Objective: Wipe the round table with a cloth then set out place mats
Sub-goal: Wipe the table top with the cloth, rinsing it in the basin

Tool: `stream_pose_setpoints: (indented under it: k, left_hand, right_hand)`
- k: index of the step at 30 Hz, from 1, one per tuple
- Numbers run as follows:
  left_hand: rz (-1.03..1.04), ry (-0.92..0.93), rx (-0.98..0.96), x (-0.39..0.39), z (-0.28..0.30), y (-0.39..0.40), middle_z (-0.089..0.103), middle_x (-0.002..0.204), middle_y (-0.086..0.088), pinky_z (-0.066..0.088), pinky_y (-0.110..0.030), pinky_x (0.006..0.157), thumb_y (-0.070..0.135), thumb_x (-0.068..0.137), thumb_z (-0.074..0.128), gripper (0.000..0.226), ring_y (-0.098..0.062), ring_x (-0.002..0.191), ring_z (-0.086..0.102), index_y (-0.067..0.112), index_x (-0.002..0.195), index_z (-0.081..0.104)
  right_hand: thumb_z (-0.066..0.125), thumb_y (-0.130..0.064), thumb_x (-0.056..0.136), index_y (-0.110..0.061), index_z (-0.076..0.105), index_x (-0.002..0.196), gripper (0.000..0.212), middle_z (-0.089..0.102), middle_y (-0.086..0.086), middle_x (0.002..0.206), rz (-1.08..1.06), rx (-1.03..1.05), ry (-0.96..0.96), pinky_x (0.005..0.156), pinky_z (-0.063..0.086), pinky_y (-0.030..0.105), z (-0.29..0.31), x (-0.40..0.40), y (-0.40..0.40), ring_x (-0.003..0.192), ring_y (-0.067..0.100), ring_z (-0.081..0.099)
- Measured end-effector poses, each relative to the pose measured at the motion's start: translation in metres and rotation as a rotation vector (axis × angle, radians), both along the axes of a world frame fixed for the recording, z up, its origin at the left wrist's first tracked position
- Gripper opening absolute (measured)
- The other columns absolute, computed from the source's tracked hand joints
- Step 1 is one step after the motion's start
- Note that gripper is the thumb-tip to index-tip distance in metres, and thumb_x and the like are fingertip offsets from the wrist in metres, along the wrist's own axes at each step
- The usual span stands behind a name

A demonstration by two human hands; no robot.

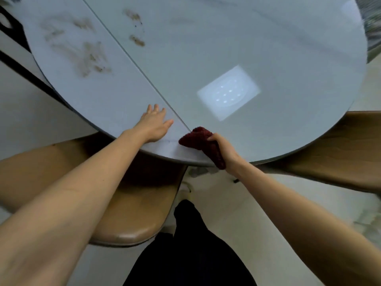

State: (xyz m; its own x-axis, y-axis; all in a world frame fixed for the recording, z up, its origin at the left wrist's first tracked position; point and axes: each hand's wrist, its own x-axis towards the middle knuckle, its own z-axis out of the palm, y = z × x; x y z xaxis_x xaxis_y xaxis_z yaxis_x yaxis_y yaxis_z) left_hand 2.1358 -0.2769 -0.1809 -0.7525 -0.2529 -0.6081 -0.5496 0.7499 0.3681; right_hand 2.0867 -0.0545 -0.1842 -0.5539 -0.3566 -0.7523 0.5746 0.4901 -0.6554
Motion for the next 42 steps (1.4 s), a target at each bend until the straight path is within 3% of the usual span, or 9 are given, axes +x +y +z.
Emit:
stream_pose_setpoints:
  k: [2, 4, 12, 18, 21, 25, 31, 37, 42]
  left_hand:
    - [0.074, 0.042, 0.088, 0.015, 0.020, 0.007, 0.011, 0.160, -0.013, 0.008, -0.038, 0.119, 0.040, 0.103, 0.031, 0.059, -0.027, 0.148, 0.005, 0.008, 0.152, 0.020]
    - [0.123, 0.117, 0.207, 0.028, 0.041, 0.016, 0.032, 0.154, -0.008, 0.021, -0.035, 0.115, 0.038, 0.103, 0.035, 0.052, -0.023, 0.142, 0.028, 0.009, 0.146, 0.038]
    - [0.339, 0.274, 0.801, 0.079, 0.095, 0.045, 0.068, 0.113, 0.005, 0.048, -0.032, 0.098, 0.032, 0.097, 0.055, 0.030, -0.010, 0.106, 0.063, 0.017, 0.121, 0.063]
    - [0.240, 0.387, 0.821, 0.100, 0.126, 0.053, 0.072, 0.103, 0.003, 0.052, -0.019, 0.085, 0.025, 0.087, 0.070, 0.024, -0.009, 0.096, 0.067, 0.019, 0.110, 0.069]
    - [0.004, 0.451, 0.477, 0.113, 0.131, 0.069, 0.059, 0.111, 0.006, 0.045, -0.011, 0.082, 0.043, 0.067, 0.084, 0.063, -0.003, 0.098, 0.058, 0.022, 0.120, 0.057]
    - [-0.173, 0.497, 0.152, 0.110, 0.128, 0.080, 0.045, 0.121, 0.001, 0.042, -0.030, 0.096, 0.058, 0.056, 0.083, 0.095, -0.014, 0.112, 0.046, 0.024, 0.135, 0.042]
    - [0.076, 0.516, 0.408, 0.087, 0.128, 0.051, 0.068, 0.104, -0.006, 0.053, -0.027, 0.082, 0.016, 0.078, 0.076, 0.031, -0.011, 0.084, 0.064, 0.017, 0.107, 0.066]
    - [0.548, 0.476, 0.546, 0.059, 0.094, 0.045, 0.069, 0.094, -0.012, 0.059, -0.042, 0.078, 0.011, 0.083, 0.072, 0.013, -0.025, 0.091, 0.069, 0.011, 0.093, 0.064]
    - [0.347, 0.298, 0.810, 0.026, 0.097, 0.045, 0.071, 0.107, -0.008, 0.055, -0.031, 0.089, -0.002, 0.089, 0.060, 0.030, -0.017, 0.103, 0.067, 0.008, 0.118, 0.062]
  right_hand:
    - [0.047, -0.029, 0.087, -0.008, 0.061, 0.078, 0.026, 0.060, 0.012, 0.079, -0.339, -0.210, -0.242, 0.063, 0.047, 0.031, 0.016, 0.021, 0.008, 0.066, 0.024, 0.059]
    - [0.046, -0.028, 0.087, -0.011, 0.059, 0.065, 0.030, 0.055, 0.008, 0.072, -0.520, -0.380, -0.358, 0.065, 0.046, 0.032, 0.029, 0.036, 0.014, 0.063, 0.023, 0.057]
    - [0.045, -0.031, 0.088, -0.008, 0.065, 0.070, 0.036, 0.062, 0.010, 0.079, -0.489, -0.527, -0.387, 0.077, 0.046, 0.036, 0.077, 0.086, 0.021, 0.074, 0.023, 0.060]
    - [0.041, -0.027, 0.089, -0.003, 0.062, 0.088, 0.032, 0.067, 0.015, 0.079, -0.495, -0.532, -0.379, 0.078, 0.050, 0.036, 0.109, 0.101, 0.008, 0.073, 0.026, 0.064]
    - [0.039, -0.022, 0.083, -0.003, 0.059, 0.083, 0.028, 0.063, 0.013, 0.065, -0.504, -0.480, -0.366, 0.066, 0.052, 0.031, 0.116, 0.103, -0.008, 0.065, 0.024, 0.061]
    - [0.034, -0.025, 0.093, -0.005, 0.057, 0.079, 0.034, 0.061, 0.012, 0.060, -0.634, -0.546, -0.364, 0.052, 0.054, 0.027, 0.115, 0.093, -0.029, 0.066, 0.024, 0.059]
    - [0.027, -0.044, 0.097, -0.002, 0.070, 0.110, 0.062, 0.066, 0.018, 0.119, -0.356, -0.671, -0.453, 0.098, 0.044, 0.051, 0.117, 0.081, -0.026, 0.102, 0.033, 0.067]
    - [0.059, -0.045, 0.091, -0.007, 0.059, 0.123, 0.050, 0.067, 0.013, 0.112, -0.288, -0.439, -0.113, 0.081, 0.057, 0.043, 0.110, 0.063, -0.049, 0.105, 0.028, 0.065]
    - [0.081, -0.020, 0.076, -0.001, 0.065, 0.115, 0.046, 0.069, 0.020, 0.110, -0.297, -0.259, -0.038, 0.077, 0.058, 0.037, 0.084, 0.018, -0.046, 0.091, 0.027, 0.070]
